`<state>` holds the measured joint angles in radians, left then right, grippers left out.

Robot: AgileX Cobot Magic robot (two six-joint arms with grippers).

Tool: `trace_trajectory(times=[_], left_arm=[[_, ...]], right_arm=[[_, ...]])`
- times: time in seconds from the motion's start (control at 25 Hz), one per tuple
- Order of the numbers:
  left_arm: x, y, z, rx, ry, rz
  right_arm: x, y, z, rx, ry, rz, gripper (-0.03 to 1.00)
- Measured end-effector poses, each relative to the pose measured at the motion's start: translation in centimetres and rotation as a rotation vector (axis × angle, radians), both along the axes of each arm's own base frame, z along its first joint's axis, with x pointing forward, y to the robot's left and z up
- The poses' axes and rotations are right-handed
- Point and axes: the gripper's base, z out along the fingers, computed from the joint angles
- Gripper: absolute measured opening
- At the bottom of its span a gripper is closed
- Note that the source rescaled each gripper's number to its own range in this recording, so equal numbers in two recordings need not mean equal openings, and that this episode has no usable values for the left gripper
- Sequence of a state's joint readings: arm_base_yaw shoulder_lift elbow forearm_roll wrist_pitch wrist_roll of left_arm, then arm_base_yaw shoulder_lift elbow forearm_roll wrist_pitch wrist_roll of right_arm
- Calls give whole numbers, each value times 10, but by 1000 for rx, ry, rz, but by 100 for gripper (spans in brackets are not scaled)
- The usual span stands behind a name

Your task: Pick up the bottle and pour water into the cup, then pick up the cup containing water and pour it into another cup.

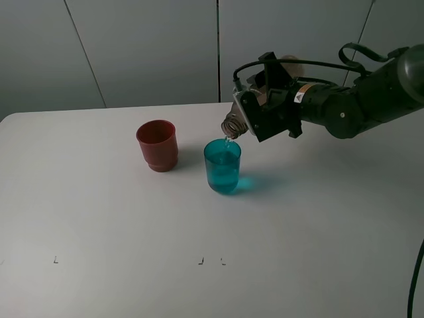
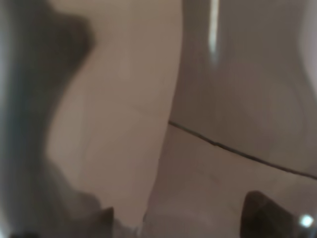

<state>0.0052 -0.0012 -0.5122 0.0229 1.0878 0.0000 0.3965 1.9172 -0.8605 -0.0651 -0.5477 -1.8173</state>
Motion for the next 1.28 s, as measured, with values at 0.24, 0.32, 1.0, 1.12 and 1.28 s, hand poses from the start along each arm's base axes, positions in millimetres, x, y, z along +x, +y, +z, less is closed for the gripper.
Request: trace_trajectory(times=[0.24,0.32,1.0,1.12,1.28], left_arm=[[0,0,0,0,0,0],[0,0,0,0,0,0],[0,0,0,0,0,0],[0,0,0,0,0,0],[0,0,0,0,0,0]], right_arm=[[0,0,0,4,0,-1,0],[0,0,0,4,0,-1,0],[0,0,1,101,38,-47,0],[0,0,1,137,55,-65,0],[0,0,1,177,73,-85,0]])
